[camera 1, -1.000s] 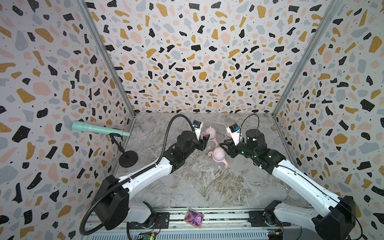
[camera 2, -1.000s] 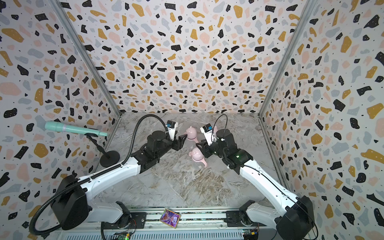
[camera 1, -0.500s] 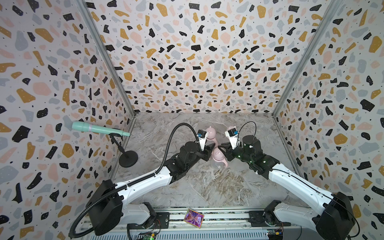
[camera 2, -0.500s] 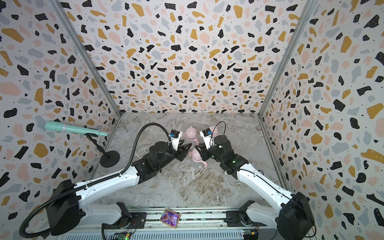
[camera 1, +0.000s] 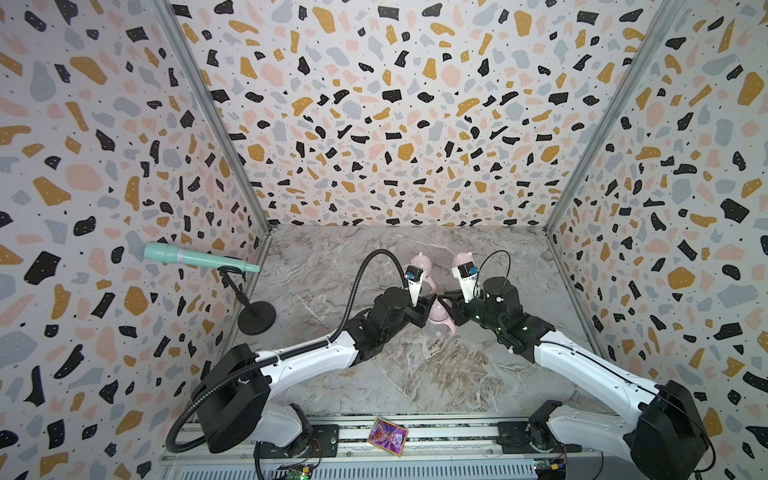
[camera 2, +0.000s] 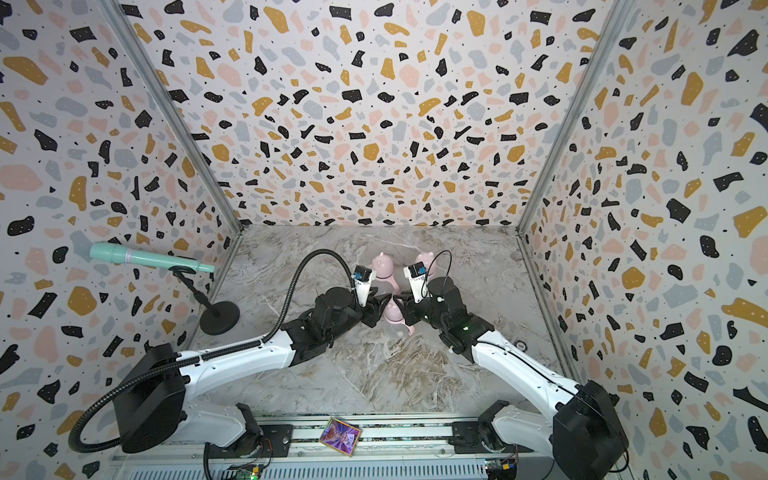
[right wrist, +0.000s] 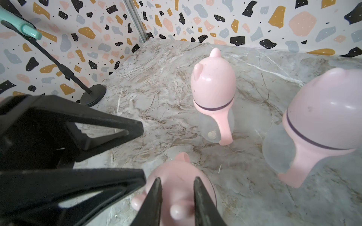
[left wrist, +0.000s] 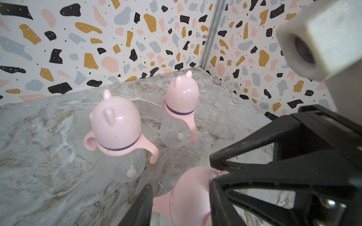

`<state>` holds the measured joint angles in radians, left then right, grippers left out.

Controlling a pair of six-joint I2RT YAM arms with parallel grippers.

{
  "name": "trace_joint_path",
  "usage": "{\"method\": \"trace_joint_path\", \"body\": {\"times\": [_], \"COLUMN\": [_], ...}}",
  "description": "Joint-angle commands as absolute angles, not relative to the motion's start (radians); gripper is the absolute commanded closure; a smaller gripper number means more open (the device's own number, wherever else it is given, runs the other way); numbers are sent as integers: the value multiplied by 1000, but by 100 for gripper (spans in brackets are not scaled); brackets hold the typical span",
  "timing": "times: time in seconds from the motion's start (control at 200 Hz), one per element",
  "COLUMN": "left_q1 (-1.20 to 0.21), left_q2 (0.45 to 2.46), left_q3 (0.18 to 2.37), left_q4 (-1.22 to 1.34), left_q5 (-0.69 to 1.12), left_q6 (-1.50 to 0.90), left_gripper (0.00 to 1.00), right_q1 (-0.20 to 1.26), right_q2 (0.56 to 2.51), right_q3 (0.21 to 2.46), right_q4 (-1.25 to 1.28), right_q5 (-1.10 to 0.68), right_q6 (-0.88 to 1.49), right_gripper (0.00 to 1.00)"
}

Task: Assemble the baby bottles
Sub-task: Close the lid on the baby bottle.

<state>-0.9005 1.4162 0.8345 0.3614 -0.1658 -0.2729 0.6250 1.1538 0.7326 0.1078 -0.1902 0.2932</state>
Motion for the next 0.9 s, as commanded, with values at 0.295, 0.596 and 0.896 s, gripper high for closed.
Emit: {"method": "trace_joint_path", "body": {"times": [0.295, 0.596, 0.896], "left_q1": [-920, -935, -940], "left_q2": [1492, 1508, 1513], "left_q3": [855, 830, 816], "left_q4": [430, 427, 420], "left_q5": [-114, -106, -97], "left_q6": [-291, -305, -322], "left_gripper": [65, 74, 81], "right_q1": [662, 725, 752], "right_q2": [1163, 1187, 1238], "right_q3": [658, 579, 603], "right_q4": [149, 150, 113], "right_q5": [-215, -163, -129], "right_q6": [380, 461, 469], "right_gripper": [82, 83, 82]}}
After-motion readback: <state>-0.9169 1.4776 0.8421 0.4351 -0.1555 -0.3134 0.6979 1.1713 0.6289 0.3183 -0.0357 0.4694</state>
